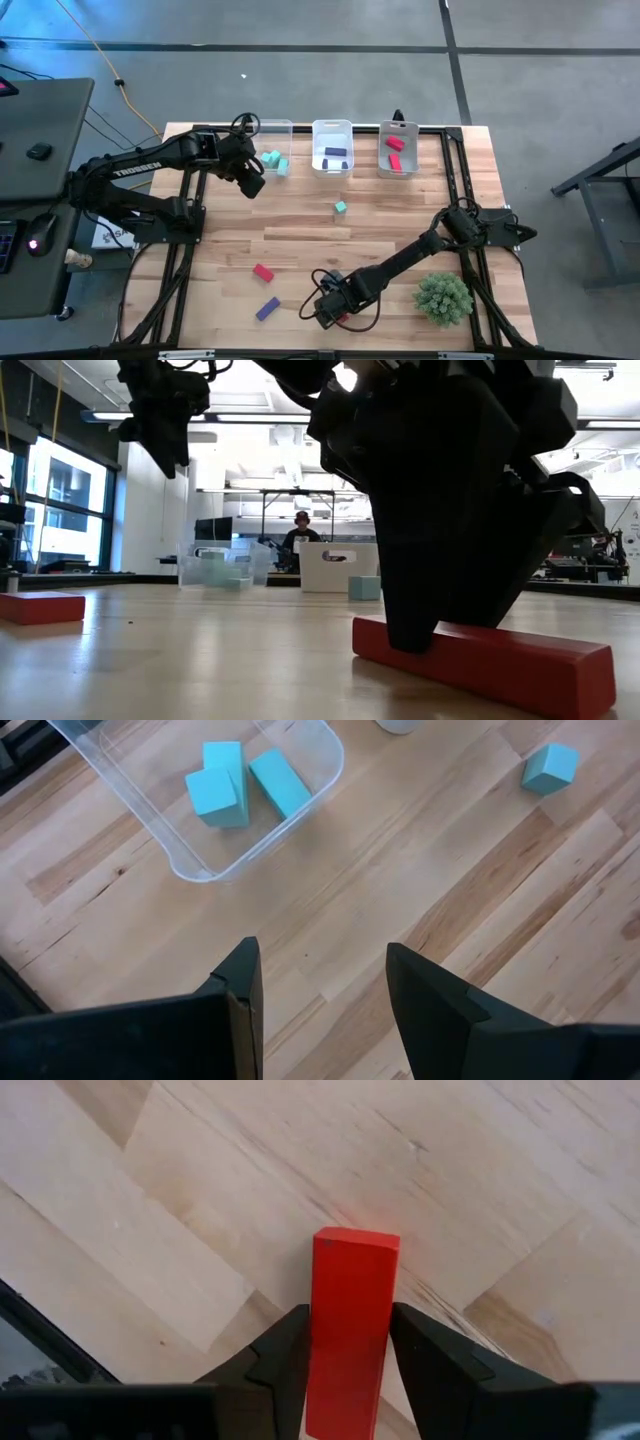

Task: Sort & place blocks by color
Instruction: Put the red block into the gray bin

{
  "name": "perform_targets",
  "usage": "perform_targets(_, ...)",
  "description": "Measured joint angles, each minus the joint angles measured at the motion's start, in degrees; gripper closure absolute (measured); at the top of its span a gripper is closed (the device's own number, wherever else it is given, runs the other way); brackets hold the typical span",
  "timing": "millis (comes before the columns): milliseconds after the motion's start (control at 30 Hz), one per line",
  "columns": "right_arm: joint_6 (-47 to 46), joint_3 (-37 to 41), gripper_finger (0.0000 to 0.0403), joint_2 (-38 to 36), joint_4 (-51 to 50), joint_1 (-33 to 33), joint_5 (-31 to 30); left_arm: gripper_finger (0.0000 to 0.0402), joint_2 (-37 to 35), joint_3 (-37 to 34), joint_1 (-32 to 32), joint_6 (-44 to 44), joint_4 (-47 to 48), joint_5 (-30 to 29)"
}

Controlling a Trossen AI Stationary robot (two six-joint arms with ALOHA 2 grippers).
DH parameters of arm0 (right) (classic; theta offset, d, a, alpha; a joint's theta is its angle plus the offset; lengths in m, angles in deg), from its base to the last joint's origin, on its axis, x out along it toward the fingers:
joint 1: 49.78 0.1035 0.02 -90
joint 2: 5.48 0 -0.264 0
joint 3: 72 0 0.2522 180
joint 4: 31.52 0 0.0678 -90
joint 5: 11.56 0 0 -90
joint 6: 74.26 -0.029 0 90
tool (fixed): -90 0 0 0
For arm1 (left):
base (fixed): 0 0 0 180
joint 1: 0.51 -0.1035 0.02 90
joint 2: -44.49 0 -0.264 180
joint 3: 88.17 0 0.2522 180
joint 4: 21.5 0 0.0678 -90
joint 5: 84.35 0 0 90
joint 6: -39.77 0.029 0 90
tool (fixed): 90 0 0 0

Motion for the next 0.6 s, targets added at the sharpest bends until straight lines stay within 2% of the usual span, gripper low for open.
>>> perform_targets(200,1.5,0.0,0.0269,0.0,-0.1,-0.5,1.9,0.0271,0.0,0.0,0.0,0.5,0.0,0.0)
perform_targets(433,2.4,0.0,0.0272,0.0,-1.5,-1.3,1.3,0.0271,0.0,0.0,0.0,0.5,0.0,0.0)
perform_targets(600,3.2,0.0,0.0312,0.0,-2.2,-1.3,0.7,0.0271,0.0,0.0,0.0,0.5,0.0,0.0)
